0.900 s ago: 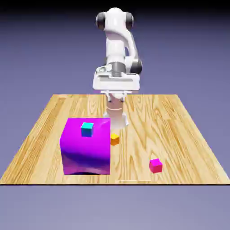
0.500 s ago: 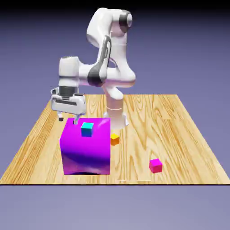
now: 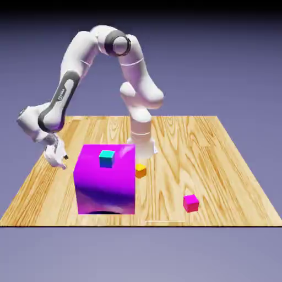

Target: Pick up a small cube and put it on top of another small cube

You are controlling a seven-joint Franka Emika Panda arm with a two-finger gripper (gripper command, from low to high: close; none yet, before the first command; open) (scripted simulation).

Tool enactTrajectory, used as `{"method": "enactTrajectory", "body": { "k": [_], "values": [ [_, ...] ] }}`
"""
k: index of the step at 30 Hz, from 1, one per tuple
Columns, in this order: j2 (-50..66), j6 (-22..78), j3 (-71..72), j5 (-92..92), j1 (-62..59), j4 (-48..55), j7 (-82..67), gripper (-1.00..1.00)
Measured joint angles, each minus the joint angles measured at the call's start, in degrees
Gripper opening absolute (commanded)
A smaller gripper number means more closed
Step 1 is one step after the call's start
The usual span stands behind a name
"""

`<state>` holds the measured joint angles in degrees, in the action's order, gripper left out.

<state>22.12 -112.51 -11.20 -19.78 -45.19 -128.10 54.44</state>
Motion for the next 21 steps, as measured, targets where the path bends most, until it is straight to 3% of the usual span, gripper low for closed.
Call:
{"method": "enactTrajectory", "body": {
  "k": [4, 5, 11, 21],
  "values": [
    [4.52, -7.46, 1.80, -3.01, 0.32, -3.20, -2.11, 0.00],
    [5.45, -9.00, 2.17, -3.63, 0.38, -3.87, -2.54, -1.00],
    [0.13, -0.58, -0.44, -0.76, 0.09, 0.79, 0.30, -1.00],
    [7.36, -3.13, 7.35, 0.94, 12.92, 21.55, 8.17, -1.00]
  ]
}}
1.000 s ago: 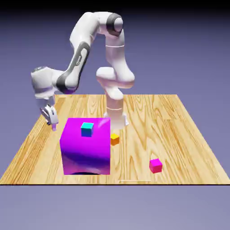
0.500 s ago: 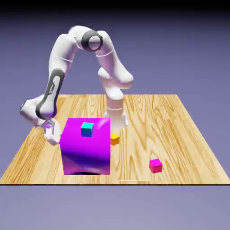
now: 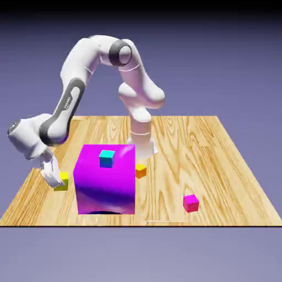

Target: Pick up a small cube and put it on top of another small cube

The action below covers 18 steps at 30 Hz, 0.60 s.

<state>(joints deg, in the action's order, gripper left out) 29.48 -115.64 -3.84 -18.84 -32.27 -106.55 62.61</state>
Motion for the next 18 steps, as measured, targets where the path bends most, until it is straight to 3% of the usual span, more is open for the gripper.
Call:
{"method": "enactTrajectory", "body": {
  "k": [5, 18],
  "values": [
    [3.97, 1.76, 7.72, 4.66, 7.84, 8.95, 2.95, -1.00],
    [7.95, 21.12, 34.71, 30.22, 20.14, 4.42, -1.80, -1.00]
  ]
}}
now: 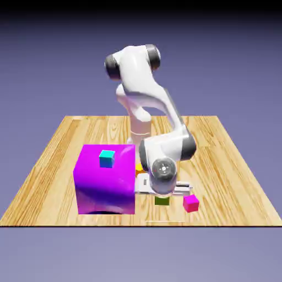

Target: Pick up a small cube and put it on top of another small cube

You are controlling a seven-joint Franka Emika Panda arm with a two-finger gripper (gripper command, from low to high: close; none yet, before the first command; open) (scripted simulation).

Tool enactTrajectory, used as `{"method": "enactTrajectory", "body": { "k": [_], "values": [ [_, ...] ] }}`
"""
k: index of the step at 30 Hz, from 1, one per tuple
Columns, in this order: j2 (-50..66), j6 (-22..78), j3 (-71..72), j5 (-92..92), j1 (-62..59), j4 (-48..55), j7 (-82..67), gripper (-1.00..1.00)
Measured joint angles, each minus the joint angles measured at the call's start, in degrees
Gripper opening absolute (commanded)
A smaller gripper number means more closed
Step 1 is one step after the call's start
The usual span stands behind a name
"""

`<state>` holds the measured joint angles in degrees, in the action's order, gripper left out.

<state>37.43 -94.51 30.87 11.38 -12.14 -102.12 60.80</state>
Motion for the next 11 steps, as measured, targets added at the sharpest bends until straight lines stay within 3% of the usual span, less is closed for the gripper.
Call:
{"method": "enactTrajectory", "body": {
  "k": [4, 7, 8, 11],
  "values": [
    [2.07, 2.37, 5.73, 4.48, 4.33, 3.69, 0.74, -1.00],
    [3.49, -4.82, 4.69, 6.03, 3.70, -2.53, 1.62, -1.00],
    [3.84, -6.57, 4.43, 6.41, 3.55, -4.04, 1.83, 1.00],
    [3.37, -4.16, 4.78, 6.03, 3.76, -1.98, 1.57, 1.00]
  ]
}}
